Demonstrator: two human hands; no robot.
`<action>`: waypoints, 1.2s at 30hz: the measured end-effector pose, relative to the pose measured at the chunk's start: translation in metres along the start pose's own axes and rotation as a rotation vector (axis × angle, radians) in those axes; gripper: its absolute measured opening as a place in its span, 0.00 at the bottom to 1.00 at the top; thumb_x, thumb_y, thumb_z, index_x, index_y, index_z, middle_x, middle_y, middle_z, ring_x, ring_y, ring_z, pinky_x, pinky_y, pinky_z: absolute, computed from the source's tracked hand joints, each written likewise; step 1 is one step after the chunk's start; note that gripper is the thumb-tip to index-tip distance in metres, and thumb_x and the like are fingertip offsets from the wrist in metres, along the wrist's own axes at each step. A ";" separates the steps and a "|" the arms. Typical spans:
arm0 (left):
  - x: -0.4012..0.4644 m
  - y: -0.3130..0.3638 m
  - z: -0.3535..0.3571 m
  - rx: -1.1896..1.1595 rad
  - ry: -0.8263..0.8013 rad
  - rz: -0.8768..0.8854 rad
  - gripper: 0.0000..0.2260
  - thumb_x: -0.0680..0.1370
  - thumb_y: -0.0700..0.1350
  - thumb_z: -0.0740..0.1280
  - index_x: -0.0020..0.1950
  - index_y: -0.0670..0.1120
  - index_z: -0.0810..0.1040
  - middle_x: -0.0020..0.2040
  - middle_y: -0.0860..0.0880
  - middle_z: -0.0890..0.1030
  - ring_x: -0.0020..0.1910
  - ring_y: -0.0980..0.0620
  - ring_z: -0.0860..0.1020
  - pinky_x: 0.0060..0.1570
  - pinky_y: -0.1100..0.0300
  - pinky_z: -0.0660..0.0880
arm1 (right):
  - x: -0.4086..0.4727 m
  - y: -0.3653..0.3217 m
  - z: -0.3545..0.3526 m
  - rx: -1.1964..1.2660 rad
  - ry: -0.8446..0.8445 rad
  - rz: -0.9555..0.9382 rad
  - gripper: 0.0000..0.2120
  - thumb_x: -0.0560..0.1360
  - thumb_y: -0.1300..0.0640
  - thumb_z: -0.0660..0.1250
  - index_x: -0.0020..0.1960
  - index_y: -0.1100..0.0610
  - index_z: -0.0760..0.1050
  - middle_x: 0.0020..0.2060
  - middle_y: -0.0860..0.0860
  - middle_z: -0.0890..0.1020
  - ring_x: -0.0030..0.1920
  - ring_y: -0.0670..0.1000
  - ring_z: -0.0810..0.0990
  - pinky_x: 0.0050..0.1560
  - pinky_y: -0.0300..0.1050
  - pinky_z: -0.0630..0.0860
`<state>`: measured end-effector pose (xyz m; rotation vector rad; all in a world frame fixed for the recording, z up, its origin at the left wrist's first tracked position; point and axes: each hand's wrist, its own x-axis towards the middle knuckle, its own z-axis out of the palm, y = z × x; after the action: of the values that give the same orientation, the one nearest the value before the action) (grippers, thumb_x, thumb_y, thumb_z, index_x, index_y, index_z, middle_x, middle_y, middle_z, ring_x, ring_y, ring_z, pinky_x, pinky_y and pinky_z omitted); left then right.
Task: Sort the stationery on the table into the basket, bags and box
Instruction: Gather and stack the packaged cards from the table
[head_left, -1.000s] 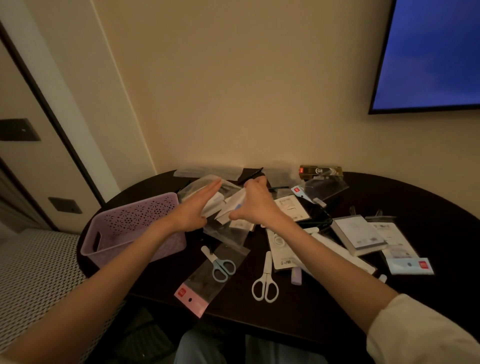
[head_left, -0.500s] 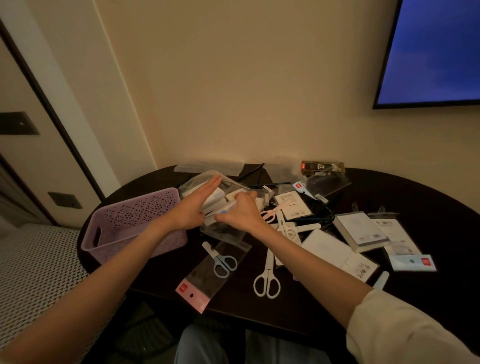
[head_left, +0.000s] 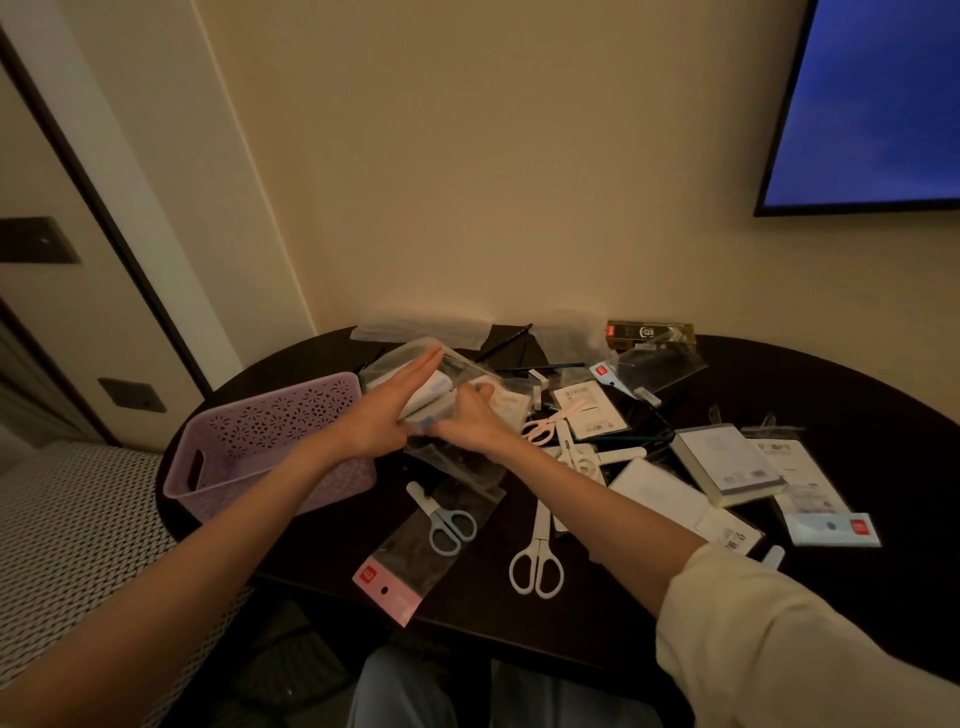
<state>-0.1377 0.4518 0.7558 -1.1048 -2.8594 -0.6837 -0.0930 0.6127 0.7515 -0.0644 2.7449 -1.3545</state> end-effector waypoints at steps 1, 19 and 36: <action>0.000 0.000 0.000 0.006 -0.004 -0.003 0.45 0.70 0.25 0.65 0.79 0.46 0.46 0.79 0.50 0.45 0.78 0.55 0.46 0.74 0.63 0.50 | -0.002 0.002 -0.002 -0.012 -0.033 0.014 0.18 0.78 0.63 0.62 0.66 0.67 0.65 0.60 0.60 0.70 0.69 0.59 0.63 0.69 0.48 0.59; -0.002 0.037 0.050 -0.071 0.062 -0.014 0.42 0.70 0.23 0.61 0.78 0.45 0.48 0.78 0.51 0.48 0.74 0.60 0.47 0.67 0.74 0.47 | -0.060 0.069 -0.086 0.143 0.292 0.029 0.13 0.77 0.67 0.61 0.57 0.60 0.79 0.57 0.55 0.79 0.58 0.51 0.78 0.56 0.45 0.77; -0.002 0.037 0.055 -0.083 0.129 -0.012 0.41 0.69 0.23 0.61 0.78 0.44 0.51 0.79 0.47 0.50 0.74 0.59 0.48 0.65 0.80 0.46 | -0.082 0.129 -0.089 -0.736 -0.193 0.417 0.52 0.63 0.45 0.78 0.76 0.57 0.51 0.74 0.61 0.57 0.74 0.63 0.56 0.73 0.59 0.57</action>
<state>-0.1036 0.4967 0.7204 -1.0138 -2.7545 -0.8483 -0.0200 0.7676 0.7070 0.2967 2.7118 -0.1998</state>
